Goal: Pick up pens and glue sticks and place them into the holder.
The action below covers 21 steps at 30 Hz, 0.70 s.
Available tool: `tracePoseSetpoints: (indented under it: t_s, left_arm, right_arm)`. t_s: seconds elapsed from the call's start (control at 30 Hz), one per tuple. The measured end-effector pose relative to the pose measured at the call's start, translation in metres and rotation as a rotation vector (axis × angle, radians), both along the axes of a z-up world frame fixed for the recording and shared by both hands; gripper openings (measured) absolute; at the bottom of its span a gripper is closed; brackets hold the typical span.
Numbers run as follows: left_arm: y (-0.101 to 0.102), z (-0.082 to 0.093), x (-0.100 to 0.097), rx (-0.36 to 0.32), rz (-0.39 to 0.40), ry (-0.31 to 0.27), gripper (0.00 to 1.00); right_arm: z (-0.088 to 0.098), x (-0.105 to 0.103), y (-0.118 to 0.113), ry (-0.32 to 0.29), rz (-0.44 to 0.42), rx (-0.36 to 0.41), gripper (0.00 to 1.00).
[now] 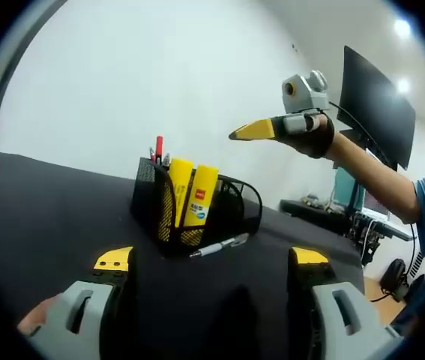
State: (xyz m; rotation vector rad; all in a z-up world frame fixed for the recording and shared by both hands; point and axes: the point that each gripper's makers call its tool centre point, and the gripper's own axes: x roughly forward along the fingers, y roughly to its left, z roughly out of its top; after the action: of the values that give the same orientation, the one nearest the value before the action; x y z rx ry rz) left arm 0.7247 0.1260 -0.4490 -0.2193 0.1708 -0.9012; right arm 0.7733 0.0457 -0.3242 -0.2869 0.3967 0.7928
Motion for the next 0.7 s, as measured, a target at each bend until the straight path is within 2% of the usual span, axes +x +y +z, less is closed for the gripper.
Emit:
tracePoseSetpoints:
  t_s: [0.17, 0.33, 0.47, 0.6, 0.7]
  left_arm:
    - [0.001, 0.002, 0.0, -0.013, 0.0, -0.003, 0.83]
    - [0.0, 0.005, -0.003, -0.025, -0.013, -0.011, 0.82]
    - [-0.001, 0.004, -0.004, -0.012, -0.018, -0.016, 0.8]
    - [0.0, 0.004, -0.004, -0.014, -0.014, -0.018, 0.8]
    - [0.0, 0.005, -0.003, -0.022, -0.01, -0.019, 0.8]
  right_arm:
    - [0.01, -0.015, -0.014, -0.04, -0.028, 0.036, 0.17]
    - [0.015, -0.033, -0.029, -0.071, -0.074, 0.106, 0.17]
    - [0.013, -0.049, -0.041, -0.105, -0.107, 0.155, 0.17]
    - [0.003, -0.06, -0.053, -0.105, -0.127, 0.174, 0.18]
    - [-0.006, -0.068, -0.062, -0.093, -0.148, 0.222, 0.18]
